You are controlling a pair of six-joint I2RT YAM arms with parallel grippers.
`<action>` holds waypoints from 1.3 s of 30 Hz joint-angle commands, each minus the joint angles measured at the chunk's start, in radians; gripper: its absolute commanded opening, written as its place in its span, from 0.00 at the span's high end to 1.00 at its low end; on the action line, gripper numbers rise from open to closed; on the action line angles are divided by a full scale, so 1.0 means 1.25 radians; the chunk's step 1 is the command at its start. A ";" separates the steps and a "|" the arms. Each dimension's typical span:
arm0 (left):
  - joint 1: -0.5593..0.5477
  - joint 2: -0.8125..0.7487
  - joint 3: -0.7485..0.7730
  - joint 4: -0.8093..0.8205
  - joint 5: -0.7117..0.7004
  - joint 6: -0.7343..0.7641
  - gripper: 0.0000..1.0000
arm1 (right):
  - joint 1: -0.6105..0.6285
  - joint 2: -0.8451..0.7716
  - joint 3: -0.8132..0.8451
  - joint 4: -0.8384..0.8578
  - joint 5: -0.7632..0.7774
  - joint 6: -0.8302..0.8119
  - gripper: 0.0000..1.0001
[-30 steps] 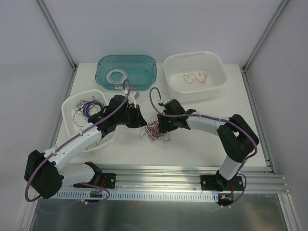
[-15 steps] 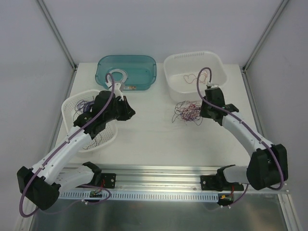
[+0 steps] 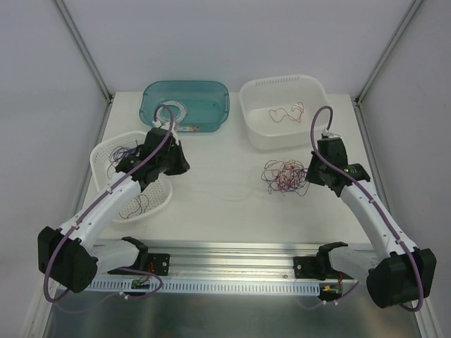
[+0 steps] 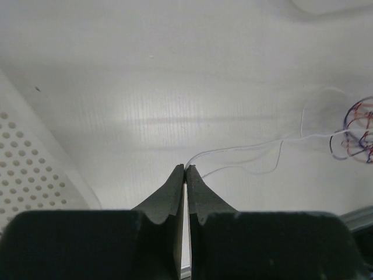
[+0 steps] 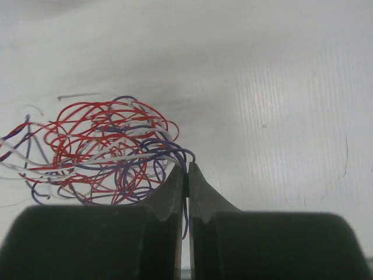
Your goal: Untangle the cables
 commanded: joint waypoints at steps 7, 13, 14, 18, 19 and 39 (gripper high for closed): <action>0.063 -0.064 0.294 -0.021 -0.042 0.085 1.00 | -0.053 -0.022 -0.118 -0.052 -0.006 0.072 0.99; 0.093 -0.066 0.449 -0.024 -0.043 0.107 1.00 | -0.074 0.000 -0.147 -0.066 0.004 0.101 0.99; 0.096 -0.065 0.482 -0.024 -0.043 0.110 1.00 | -0.079 0.001 -0.153 -0.069 0.004 0.103 0.99; 0.097 -0.042 0.546 -0.023 0.002 0.131 1.00 | -0.090 -0.002 -0.148 -0.064 -0.018 0.097 0.99; 0.097 -0.036 0.554 -0.024 0.037 0.129 1.00 | -0.090 -0.005 -0.145 -0.063 -0.024 0.092 0.98; 0.102 0.196 0.813 0.021 -0.006 0.261 1.00 | -0.076 -0.044 -0.064 -0.054 -0.194 -0.013 0.03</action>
